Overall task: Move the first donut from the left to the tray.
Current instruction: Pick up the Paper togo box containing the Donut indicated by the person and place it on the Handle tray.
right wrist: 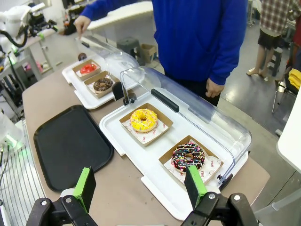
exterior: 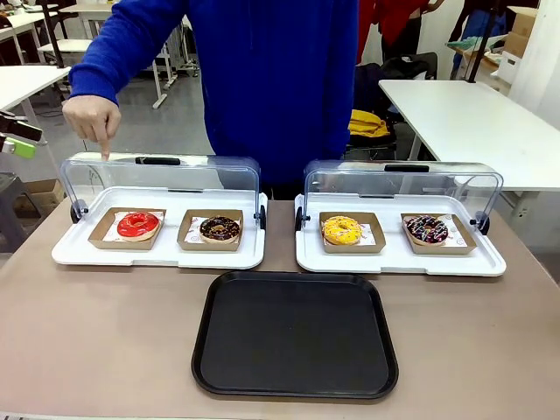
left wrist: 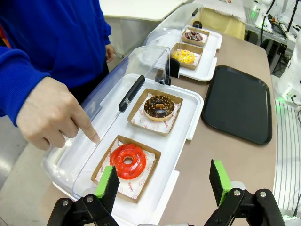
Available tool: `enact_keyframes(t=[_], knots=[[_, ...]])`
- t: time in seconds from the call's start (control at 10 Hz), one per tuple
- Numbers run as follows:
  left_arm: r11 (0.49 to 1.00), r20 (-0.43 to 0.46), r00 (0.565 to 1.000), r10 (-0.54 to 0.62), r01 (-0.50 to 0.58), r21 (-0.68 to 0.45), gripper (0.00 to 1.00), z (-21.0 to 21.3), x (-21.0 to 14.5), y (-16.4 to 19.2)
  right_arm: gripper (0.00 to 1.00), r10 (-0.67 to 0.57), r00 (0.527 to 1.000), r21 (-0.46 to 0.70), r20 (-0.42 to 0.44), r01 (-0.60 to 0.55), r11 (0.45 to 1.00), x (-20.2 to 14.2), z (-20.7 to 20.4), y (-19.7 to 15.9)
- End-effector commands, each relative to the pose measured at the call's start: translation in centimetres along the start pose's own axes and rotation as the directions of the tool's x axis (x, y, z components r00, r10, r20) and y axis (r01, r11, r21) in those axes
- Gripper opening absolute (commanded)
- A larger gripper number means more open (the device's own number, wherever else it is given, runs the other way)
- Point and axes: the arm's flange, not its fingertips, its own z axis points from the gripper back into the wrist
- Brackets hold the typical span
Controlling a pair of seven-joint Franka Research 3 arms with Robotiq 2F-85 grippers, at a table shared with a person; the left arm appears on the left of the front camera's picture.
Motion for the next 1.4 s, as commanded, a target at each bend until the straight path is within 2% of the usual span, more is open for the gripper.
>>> enact_keyframes(t=[0.0, 0.9, 1.0, 1.1, 1.3], knots=[[1.000, 0.013, 1.000, -0.007, 0.007, -0.006, 1.00, 0.0, 0.1, 0.0, 1.00, 0.025, 0.999, 0.004, 0.029, -0.025, 1.000, 0.3, 0.0, -0.4], [1.000, 0.000, 1.000, 0.000, 0.000, 0.000, 1.00, 0.0, 0.0, 0.0, 1.00, 0.025, 0.999, 0.004, 0.029, -0.025, 1.000, 0.3, 0.0, -0.4], [0.997, -0.029, 0.997, -0.075, 0.075, 0.001, 1.00, -0.4, 0.4, 0.0, 1.00, 0.025, 0.999, 0.004, 0.029, -0.025, 1.000, 0.3, 0.0, -0.4], [0.984, -0.119, 0.977, -0.177, 0.179, 0.007, 1.00, -1.4, 1.2, -0.1, 1.00, 0.025, 0.999, 0.004, 0.029, -0.025, 1.000, 0.3, 0.0, -0.4], [0.946, -0.267, 0.907, -0.325, 0.315, -0.083, 1.00, -3.2, 2.6, -1.1, 1.00, 0.025, 0.999, 0.004, 0.029, -0.025, 1.000, 0.3, 0.0, -0.4]])
